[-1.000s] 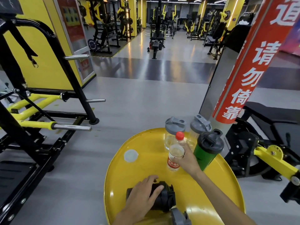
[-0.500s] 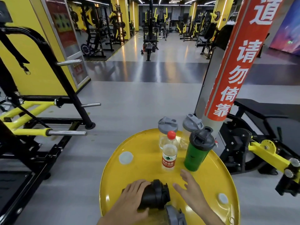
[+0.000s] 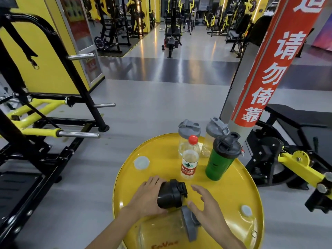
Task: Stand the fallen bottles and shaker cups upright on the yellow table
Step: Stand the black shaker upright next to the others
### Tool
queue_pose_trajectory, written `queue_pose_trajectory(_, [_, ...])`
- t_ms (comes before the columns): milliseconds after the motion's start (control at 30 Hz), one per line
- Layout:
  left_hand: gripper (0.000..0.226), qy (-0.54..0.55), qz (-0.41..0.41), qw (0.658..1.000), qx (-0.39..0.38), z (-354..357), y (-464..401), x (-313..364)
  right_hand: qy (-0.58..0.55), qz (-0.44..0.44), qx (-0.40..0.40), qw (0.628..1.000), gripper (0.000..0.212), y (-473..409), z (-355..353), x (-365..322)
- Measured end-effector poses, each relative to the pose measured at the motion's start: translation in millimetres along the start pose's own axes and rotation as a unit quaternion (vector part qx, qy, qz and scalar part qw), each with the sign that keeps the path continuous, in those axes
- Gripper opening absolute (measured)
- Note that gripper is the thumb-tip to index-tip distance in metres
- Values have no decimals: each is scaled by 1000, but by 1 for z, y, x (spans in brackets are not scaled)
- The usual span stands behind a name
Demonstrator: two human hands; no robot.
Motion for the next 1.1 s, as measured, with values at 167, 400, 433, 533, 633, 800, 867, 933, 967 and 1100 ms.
queue_pose_trajectory(167, [91, -3, -1, 1000, 12, -1, -2, 0, 18, -1, -13, 1000, 50, 5, 6, -2])
queue_pose_trajectory(400, [90, 3, -7, 1000, 14, -4, -1, 0, 40, -24, -32, 998, 43, 13, 15, -5])
queue_pose_trajectory(433, [90, 2, -8, 1000, 14, -4, -1, 1, 42, -26, -31, 998, 43, 13, 16, -6])
queue_pose_trajectory(533, [91, 6, -10, 1000, 20, -4, -1, 1, 44, -25, -28, 998, 44, 15, 16, -8])
queue_pose_trajectory(633, [91, 33, -36, 998, 50, -10, -1, -4, 41, -35, -32, 998, 42, 19, 15, -10])
queue_pose_trajectory(800, [91, 142, -129, 963, 189, -51, -6, -23, 41, -53, -46, 997, 41, 29, 14, -13])
queue_pose_trajectory(867, [88, 189, -153, 942, 232, -72, -14, -33, 34, -57, -68, 995, 39, 35, 17, -13])
queue_pose_trajectory(933, [88, 234, -165, 919, 270, -91, -25, -47, 39, -64, -86, 993, 37, 41, 21, -13])
queue_pose_trajectory(967, [89, 247, -166, 910, 288, -102, -32, -54, 45, -70, -89, 992, 36, 43, 23, -13])
queue_pose_trajectory(1100, [85, 321, -160, 876, 321, -134, -66, -86, 75, -106, -100, 987, 39, 51, 29, -13])
Point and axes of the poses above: each hand's wrist, its own y-axis away from the middle knuckle, its own z-axis out of the palm, x = y × z, the point moved 7 cm from there along -y, towards the middle knuckle, and after that the axes turned 11 degrees about z, right-handed, at the moved point
